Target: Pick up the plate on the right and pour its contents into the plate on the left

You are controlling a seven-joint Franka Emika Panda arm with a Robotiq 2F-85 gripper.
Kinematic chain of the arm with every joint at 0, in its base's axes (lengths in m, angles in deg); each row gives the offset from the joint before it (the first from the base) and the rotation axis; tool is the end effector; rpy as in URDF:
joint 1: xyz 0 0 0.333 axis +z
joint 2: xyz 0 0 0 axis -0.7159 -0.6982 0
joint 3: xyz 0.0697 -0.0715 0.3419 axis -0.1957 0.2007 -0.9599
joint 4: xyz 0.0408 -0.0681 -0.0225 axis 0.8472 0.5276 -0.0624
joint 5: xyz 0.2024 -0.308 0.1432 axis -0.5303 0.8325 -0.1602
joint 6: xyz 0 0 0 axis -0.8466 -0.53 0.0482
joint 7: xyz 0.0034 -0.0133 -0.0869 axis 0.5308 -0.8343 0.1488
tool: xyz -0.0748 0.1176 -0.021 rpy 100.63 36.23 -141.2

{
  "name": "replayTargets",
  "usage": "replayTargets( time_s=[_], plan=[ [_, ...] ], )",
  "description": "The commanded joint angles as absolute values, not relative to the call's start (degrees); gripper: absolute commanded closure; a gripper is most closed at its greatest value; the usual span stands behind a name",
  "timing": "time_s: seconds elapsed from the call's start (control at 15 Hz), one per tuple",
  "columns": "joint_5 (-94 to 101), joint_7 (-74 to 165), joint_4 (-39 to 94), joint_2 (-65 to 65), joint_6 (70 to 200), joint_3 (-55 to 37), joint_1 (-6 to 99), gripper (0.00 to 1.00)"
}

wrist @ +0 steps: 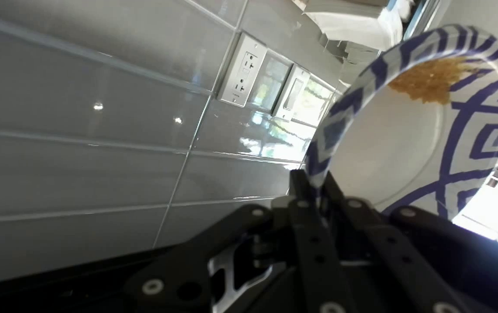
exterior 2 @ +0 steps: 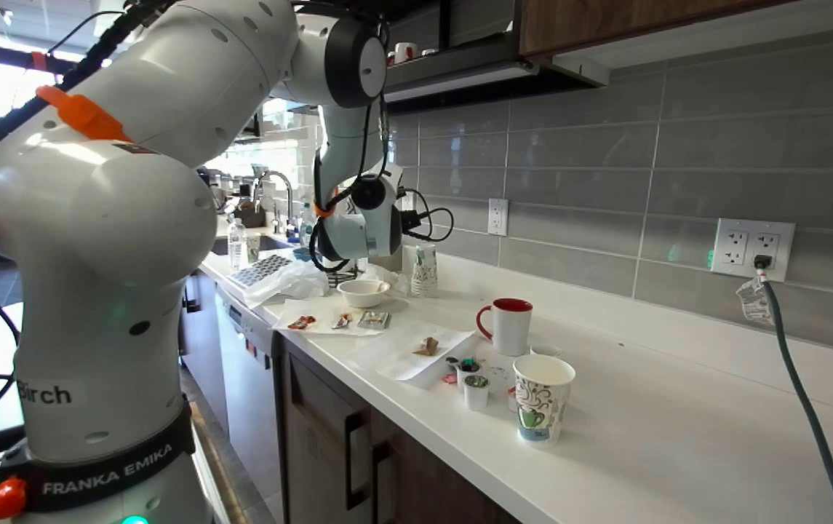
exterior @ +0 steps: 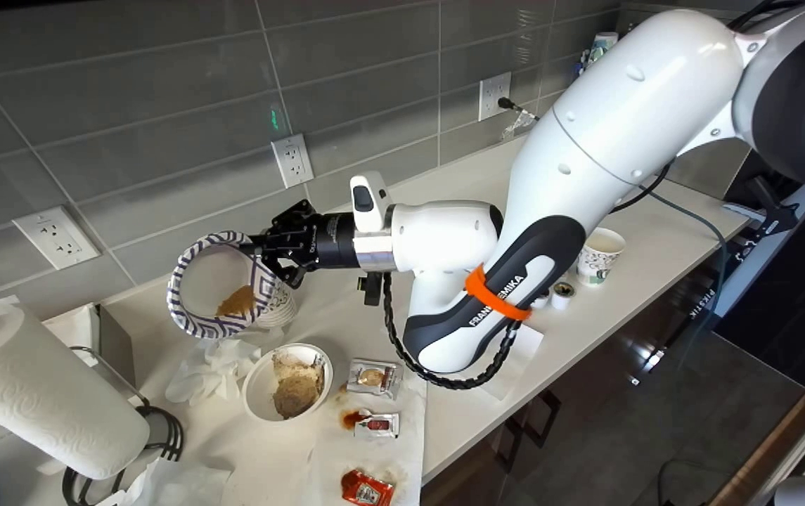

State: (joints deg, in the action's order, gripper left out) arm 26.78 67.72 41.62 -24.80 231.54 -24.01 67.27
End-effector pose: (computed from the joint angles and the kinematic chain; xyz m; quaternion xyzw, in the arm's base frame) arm 0.5787 0.4167 0.3430 -0.5889 -0.4537 -0.6508 0.1544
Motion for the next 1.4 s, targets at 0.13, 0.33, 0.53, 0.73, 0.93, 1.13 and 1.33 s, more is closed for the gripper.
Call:
replayTargets(
  time_s=[0.13,0.33,0.53,0.73,0.93,1.13,1.33],
  plan=[
    [27.73,68.01,40.54,-25.44,233.44,-23.13,67.98,0.98],
    [28.24,68.93,39.90,-25.75,235.78,-22.96,68.22,0.98],
    [28.98,69.66,39.37,-25.98,237.83,-22.71,68.52,0.98],
    [29.91,70.01,39.08,-26.21,239.08,-22.51,68.78,0.98],
    [30.21,70.73,38.46,-26.73,240.89,-22.19,69.11,0.98],
    [30.45,71.15,38.35,-26.87,242.13,-21.72,69.47,0.98],
    [30.62,71.59,38.35,-26.97,243.04,-21.39,69.69,0.98]
  ],
)
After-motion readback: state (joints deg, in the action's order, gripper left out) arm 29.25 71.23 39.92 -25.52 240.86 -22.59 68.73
